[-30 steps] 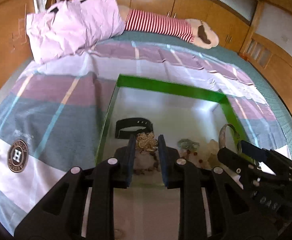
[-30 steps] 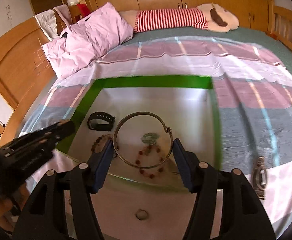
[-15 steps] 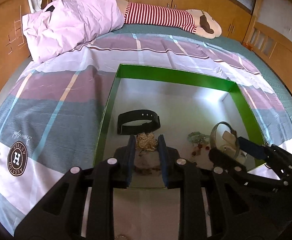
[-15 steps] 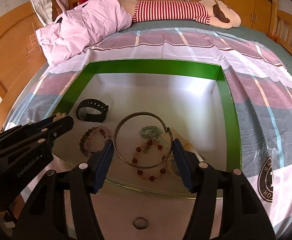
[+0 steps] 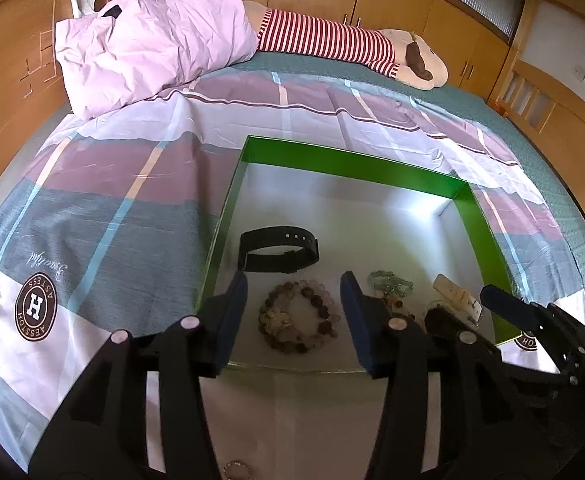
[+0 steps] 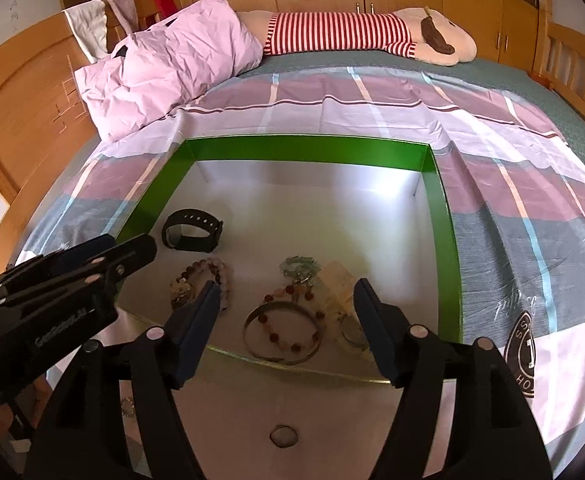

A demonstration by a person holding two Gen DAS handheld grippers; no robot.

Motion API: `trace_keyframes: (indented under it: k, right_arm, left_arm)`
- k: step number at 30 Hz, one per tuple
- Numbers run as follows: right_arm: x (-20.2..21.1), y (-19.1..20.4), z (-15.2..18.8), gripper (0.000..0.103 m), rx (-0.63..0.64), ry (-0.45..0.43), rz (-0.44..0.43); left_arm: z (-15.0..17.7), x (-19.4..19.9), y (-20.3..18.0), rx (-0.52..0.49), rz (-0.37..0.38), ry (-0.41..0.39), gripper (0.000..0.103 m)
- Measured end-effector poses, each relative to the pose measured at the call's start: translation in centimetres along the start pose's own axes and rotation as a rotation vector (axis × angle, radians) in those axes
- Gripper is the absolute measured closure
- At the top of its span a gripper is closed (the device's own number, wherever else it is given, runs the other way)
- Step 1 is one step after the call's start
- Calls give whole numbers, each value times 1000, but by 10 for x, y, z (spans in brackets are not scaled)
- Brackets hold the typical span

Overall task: Organize jewelry
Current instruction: 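Carry the brooch and bangle into the green box and open both tools, then grasp the gold beaded ring with the left tool while the right tool grasps the small dark ring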

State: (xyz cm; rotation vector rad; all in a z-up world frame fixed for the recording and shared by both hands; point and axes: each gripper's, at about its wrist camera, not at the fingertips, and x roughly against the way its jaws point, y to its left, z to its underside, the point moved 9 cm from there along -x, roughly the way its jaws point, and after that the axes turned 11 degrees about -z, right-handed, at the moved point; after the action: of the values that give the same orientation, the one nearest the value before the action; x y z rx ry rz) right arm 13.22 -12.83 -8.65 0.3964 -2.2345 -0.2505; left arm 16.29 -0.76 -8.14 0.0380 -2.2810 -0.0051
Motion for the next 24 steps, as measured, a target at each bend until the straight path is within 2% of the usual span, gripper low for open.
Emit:
trace_keyframes:
  k: [11, 15, 16, 18, 24]
  right_arm:
    - [19, 9, 13, 34, 29, 35, -49]
    - [32, 7, 30, 34, 31, 75, -92]
    - [34, 6, 39, 34, 34, 96, -102]
    - [31, 7, 54, 35, 57, 137, -107]
    - [0, 1, 104, 35, 129, 277, -21]
  left_arm:
    - [3, 20, 10, 15, -15, 20, 48]
    - [22, 34, 31, 38, -60, 97, 39]
    - [34, 34, 39, 42, -84, 147, 39]
    - [52, 30, 44, 33, -68, 214, 39]
    - [90, 17, 60, -49, -115, 291, 38]
